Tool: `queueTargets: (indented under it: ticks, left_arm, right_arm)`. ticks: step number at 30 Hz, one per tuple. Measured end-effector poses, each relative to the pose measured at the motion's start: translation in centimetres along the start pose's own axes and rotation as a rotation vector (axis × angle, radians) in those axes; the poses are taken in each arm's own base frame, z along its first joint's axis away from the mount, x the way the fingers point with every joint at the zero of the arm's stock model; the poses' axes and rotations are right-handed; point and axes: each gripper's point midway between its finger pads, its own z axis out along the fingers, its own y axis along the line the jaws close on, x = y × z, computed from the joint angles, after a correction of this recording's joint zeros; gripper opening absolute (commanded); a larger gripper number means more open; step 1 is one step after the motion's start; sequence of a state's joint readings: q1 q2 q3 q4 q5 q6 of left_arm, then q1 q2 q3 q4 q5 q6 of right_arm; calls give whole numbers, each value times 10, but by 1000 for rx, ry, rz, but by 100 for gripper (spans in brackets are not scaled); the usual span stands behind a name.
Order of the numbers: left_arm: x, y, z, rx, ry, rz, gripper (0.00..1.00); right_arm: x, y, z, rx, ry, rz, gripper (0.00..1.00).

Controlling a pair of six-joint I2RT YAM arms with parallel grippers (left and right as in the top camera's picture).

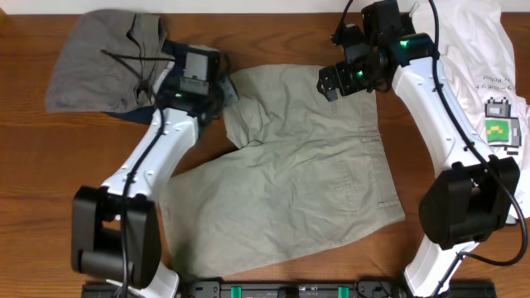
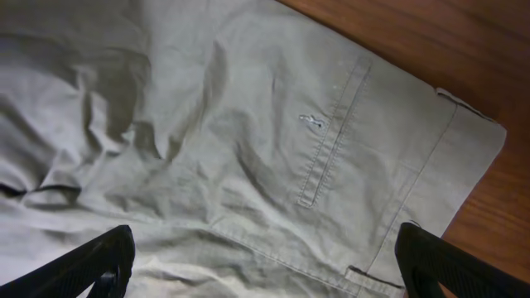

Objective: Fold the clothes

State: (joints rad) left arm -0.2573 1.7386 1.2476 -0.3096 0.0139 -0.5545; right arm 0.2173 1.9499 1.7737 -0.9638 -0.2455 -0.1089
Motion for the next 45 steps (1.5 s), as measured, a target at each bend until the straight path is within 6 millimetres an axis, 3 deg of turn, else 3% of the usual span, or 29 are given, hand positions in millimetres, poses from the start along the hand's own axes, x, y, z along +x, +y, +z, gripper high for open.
queueTargets:
  ticks: [8,13,19,22,25,28,35,38,40,41,42,43,44,45]
  left_arm:
    - [4,12,32,-75,-25,23,6]
    - [1,16,34,-95,-39,45,6]
    - [11,40,32,-156,32,42,6]
    - [6,41,33,-119,39,90,7]
    - [4,28,34,-61,33,197,7]
    - [14,-3,34,8,28,379,6]
    - [75,-87,30,154,15,873,7]
    - [110,-106,46,191,34,1053,7]
    - [131,-107,61,192,60,1132,7]
    - [139,-105,69,189,74,1162,10]
    - [147,-103,76,181,89,1188,25]
    - [154,-100,82,171,101,1216,41]
    - [156,-98,86,161,102,1228,67]
    - [152,-101,85,149,81,1222,84]
  right_arm:
    - [3,0,0,-1,11,3,99]
    - [3,0,0,-1,12,3,99]
    - [7,1,0,-3,27,7,99]
    - [7,1,0,-3,27,7,99]
    - [4,0,0,-1,16,4,99]
    - [2,0,0,-4,6,5,99]
    - [-5,-17,-7,-46,-41,50,99]
    - [-15,-36,-19,-59,-106,82,99]
    - [-22,-49,-34,-61,-163,100,99]
    - [-26,-56,-44,-59,-192,107,99]
    - [-29,-63,-57,-55,-229,116,99]
    - [-33,-69,-71,-49,-265,121,99]
    - [-35,-74,-84,-43,-299,123,99]
    - [-38,-80,-100,-34,-337,126,99]
